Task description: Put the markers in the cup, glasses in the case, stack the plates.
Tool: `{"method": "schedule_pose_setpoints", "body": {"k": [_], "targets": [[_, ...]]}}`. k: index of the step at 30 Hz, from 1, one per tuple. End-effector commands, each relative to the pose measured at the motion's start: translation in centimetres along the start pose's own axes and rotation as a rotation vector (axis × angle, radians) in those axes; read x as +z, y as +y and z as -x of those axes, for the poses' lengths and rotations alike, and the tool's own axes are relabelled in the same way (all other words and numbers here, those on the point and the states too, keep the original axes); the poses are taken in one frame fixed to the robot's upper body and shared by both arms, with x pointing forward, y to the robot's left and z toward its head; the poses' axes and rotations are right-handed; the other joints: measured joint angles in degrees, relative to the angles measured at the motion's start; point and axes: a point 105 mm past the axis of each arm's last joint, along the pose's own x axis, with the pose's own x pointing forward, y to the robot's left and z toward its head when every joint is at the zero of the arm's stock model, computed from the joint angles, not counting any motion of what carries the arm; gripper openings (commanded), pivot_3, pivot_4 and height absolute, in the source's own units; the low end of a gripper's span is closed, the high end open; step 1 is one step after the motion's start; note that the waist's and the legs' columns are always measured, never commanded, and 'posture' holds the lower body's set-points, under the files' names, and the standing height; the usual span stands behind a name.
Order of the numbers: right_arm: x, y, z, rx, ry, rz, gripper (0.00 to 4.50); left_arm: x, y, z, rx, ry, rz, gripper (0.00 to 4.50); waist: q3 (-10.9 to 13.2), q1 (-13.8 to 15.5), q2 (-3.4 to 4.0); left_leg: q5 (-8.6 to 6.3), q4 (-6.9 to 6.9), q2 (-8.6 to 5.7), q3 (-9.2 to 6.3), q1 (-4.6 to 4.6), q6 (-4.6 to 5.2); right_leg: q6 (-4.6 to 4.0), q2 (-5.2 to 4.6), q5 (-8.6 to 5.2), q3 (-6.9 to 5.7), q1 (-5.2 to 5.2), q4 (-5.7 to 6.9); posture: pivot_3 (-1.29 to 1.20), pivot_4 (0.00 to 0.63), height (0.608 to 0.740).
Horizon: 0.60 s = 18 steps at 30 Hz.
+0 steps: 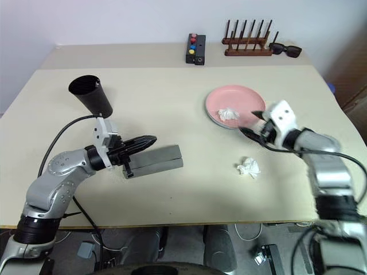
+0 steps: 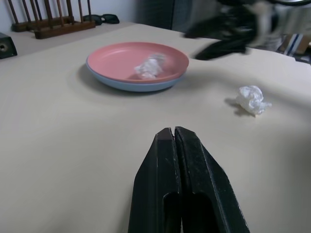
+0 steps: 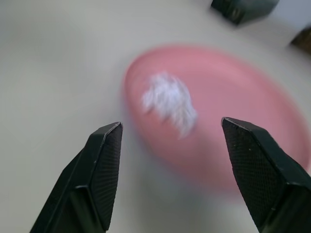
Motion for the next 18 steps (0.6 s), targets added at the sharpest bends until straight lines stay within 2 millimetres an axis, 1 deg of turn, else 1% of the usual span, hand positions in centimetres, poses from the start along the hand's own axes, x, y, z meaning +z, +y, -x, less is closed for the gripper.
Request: {"method": "schedule_pose_setpoints", "body": {"k": [1,3,6,10,13,17,18], "targets": [[0.4,2.5,1.5,0.128,0.016,-0.028,4.47,1.1,-0.8,-0.7,-0.079,-0.031,-0.023,0.0,0.0,-0.45,0.0,0.0,0.01,0.02,0.01,0.02,0.0,-0.01,0.01,0.01,0.0,0.0,0.01,0.0,0.15,0.734],[-0.6,3.4,2.0,0.159,0.065,-0.051,4.47,1.3,-1.3,-0.9,-0.121,-0.028,-0.014,0.0,0.0,-0.96,0.01,0.0,0.02,0.04,0.01,0.04,0.0,-0.01,0.01,0.0,0.0,0.02,0.04,0.0,0.15,0.734],[-2.0,4.3,2.2,0.166,0.118,-0.061,4.47,1.3,-1.7,-1.2,-0.169,-0.018,-0.018,0.0,-0.02,-1.05,0.04,0.0,0.02,0.04,0.07,0.09,0.0,-0.01,0.01,0.0,0.01,0.03,0.04,0.0,0.15,0.734],[-3.2,4.4,1.9,0.132,0.161,-0.06,4.47,1.4,-1.6,-1.5,-0.182,-0.019,-0.03,0.0,-0.02,-0.73,0.03,0.0,0.06,0.04,0.06,0.03,0.0,-0.01,0.01,0.0,0.0,0.02,0.02,0.0,0.15,0.734],[-3.5,4.2,1.5,0.116,0.168,-0.057,3.66,1.6,-1.7,-1.7,-0.183,-0.023,-0.032,0.0,-0.02,-0.72,0.03,0.0,0.05,0.03,0.05,0.03,0.0,-0.01,0.0,0.0,0.0,0.02,0.02,0.0,0.15,0.734],[-2.2,4.8,0.9,0.151,0.136,-0.063,1.75,2.0,-1.9,-2.0,-0.169,-0.033,-0.036,0.0,-0.02,-0.73,0.03,0.0,0.04,0.03,0.05,0.02,0.0,-0.01,0.0,0.0,0.0,0.01,0.02,0.0,0.15,0.734],[-1.8,4.8,0.8,0.156,0.131,-0.051,1.21,2.1,-1.9,-2.0,-0.165,-0.034,-0.038,0.0,-0.02,-0.71,0.03,-0.01,0.04,0.03,0.05,0.02,0.0,-0.01,0.0,0.0,0.0,0.01,0.02,0.0,0.15,0.734]]}}
